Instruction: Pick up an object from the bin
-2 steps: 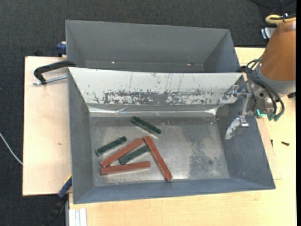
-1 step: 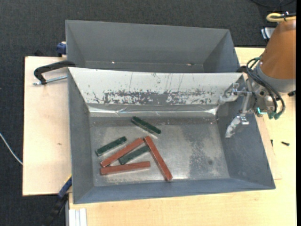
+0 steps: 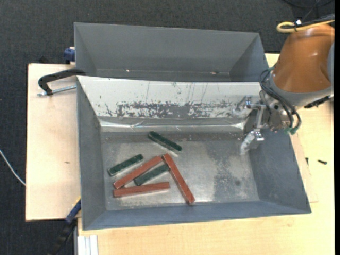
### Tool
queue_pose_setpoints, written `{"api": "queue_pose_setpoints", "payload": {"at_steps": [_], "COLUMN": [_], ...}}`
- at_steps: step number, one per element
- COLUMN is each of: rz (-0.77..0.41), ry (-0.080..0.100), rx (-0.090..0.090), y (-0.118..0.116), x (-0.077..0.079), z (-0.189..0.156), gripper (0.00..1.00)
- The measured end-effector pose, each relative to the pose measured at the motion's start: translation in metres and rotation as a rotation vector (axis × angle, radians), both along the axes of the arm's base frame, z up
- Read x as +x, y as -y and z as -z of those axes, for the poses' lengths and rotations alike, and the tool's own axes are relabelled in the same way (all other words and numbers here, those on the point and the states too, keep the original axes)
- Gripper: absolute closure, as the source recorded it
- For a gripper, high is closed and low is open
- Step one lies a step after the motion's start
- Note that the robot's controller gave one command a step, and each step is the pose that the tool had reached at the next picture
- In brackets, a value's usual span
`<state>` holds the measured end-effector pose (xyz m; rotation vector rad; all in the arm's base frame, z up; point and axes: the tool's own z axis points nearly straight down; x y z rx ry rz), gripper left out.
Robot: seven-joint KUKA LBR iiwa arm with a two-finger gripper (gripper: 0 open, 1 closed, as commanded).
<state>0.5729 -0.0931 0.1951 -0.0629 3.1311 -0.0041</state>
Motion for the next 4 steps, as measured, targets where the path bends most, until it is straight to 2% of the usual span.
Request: {"api": "queue_pose_setpoints", "payload": {"at_steps": [1,2,3,4], "rz": [0.056,0.032,0.061,0.057], "ry": [-0.01,-0.003,-0.009,-0.011], "rx": [0.004,0.003,0.004,0.004], "y": [-0.022,-0.026,-0.047,-0.061], "x": [0.007,0.027,0.025,0.031], "z": [0.045,0.067,0.096,0.118], "gripper": [0.0,0.0,0.0,1.0]}}
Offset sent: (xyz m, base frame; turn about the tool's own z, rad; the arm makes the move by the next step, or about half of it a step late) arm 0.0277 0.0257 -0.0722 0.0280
